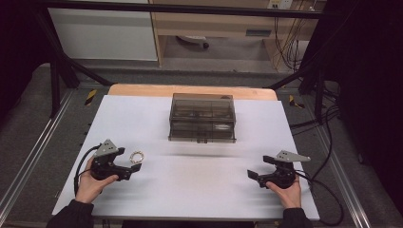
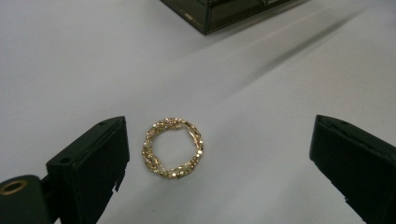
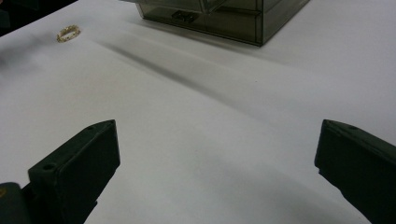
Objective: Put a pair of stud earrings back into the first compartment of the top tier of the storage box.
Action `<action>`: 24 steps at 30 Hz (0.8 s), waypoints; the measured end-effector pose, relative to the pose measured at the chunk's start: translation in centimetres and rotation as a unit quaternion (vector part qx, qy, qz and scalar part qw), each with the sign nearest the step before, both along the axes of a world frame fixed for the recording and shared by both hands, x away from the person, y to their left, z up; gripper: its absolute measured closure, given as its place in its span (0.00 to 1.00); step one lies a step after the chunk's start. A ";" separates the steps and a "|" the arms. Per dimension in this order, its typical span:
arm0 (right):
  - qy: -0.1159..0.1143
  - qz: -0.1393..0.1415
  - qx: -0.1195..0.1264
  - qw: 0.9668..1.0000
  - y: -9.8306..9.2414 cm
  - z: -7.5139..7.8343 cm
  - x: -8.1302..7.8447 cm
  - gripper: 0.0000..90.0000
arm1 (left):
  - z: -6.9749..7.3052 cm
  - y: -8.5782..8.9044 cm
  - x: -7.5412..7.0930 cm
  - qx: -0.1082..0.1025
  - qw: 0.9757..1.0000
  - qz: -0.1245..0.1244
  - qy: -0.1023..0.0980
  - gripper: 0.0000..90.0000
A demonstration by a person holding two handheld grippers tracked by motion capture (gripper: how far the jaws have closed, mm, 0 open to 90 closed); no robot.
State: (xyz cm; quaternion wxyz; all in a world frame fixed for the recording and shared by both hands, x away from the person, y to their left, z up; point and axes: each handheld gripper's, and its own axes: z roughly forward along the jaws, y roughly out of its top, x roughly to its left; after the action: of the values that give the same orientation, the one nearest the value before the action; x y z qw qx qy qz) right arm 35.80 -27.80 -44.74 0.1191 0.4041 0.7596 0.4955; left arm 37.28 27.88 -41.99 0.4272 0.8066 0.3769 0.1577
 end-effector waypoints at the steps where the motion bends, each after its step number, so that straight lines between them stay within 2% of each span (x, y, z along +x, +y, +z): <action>1: 0.000 0.000 -0.001 1.000 0.0 0.0 0.0 0.01 | 0.1 -0.1 0.3 0.001 1.000 0.005 0.000 0.05; 6: 0.000 -0.001 -0.001 1.000 0.0 0.0 0.0 0.01 | 0.4 -0.2 1.0 0.006 1.000 0.012 0.004 0.05; 9: 0.000 -0.001 -0.004 1.000 0.0 0.0 0.0 0.01 | 0.4 -0.4 1.7 0.016 1.000 0.019 0.008 0.05; 13: 0.002 -0.001 -0.004 1.000 0.0 -0.1 0.0 0.01 | -0.1 -0.4 2.8 0.030 0.999 0.039 0.016 0.07; 15: 0.001 -0.002 -0.005 1.000 0.0 0.0 0.0 0.01 | -0.2 -0.4 3.0 0.033 0.998 0.040 0.018 0.09; 16: 0.001 -0.002 -0.005 1.000 0.0 0.0 0.0 0.01 | -0.6 -0.5 3.2 0.048 0.997 0.049 0.022 0.09; 17: 0.001 -0.002 -0.005 1.000 0.0 0.0 0.0 0.01 | -0.6 -0.5 3.2 0.048 0.997 0.049 0.022 0.10; 19: 0.003 -0.002 -0.005 1.000 0.1 -0.1 0.0 0.01 | -1.1 -0.5 3.5 0.064 0.996 0.055 0.026 0.13; 24: 0.003 -0.001 -0.007 1.000 0.1 -0.1 0.0 0.01 | -1.6 -0.5 3.9 0.078 0.994 0.067 0.029 0.21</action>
State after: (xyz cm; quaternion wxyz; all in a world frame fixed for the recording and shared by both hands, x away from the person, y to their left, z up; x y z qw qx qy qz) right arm 35.85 -27.74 -44.81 0.1200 0.4054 0.7631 0.4888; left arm 41.21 27.42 -43.62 0.3401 0.8148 0.4286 0.1919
